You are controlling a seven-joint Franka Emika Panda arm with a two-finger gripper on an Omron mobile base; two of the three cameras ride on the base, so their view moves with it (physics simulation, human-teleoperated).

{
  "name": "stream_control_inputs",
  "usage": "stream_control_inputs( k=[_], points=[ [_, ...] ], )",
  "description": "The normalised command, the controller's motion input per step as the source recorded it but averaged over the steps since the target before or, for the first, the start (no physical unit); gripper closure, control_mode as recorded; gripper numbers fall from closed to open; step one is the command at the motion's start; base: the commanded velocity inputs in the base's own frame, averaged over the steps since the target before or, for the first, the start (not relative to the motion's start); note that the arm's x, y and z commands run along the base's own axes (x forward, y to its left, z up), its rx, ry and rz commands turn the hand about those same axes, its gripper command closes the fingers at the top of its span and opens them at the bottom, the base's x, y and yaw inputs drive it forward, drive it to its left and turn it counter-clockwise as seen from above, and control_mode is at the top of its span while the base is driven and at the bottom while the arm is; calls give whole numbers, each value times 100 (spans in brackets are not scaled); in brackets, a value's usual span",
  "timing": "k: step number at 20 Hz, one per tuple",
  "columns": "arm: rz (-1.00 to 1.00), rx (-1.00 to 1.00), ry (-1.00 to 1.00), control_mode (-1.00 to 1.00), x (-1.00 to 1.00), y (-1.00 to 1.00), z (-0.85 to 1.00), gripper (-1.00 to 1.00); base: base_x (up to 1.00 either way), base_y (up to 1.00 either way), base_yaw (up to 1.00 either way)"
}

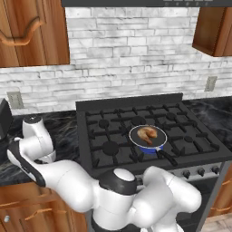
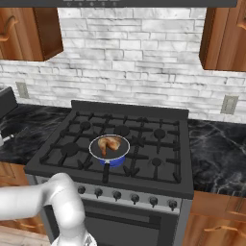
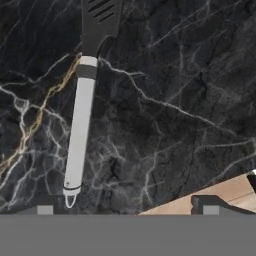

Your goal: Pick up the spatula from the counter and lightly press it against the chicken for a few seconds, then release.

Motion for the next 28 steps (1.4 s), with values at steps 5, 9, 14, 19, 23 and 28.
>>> stream_control_inputs(
  k=[5, 9, 14, 19, 23, 28],
  points=[
    [-2, -1, 3, -100, 14, 15, -18, -100, 0, 0, 0],
    [-2, -1, 2, -100, 17, 16, -12, -100, 0, 0, 0],
    [-2, -1, 3, -100, 16, 14, -14, -100, 0, 0, 0],
    [-2, -2, 3, -100, 14, 15, -18, -100, 0, 0, 0],
    [-2, -1, 2, -100, 12, 13, -14, -100, 0, 0, 0],
    [-2, -1, 2, -100, 10, 12, -12, -100, 0, 0, 0]
  ],
)
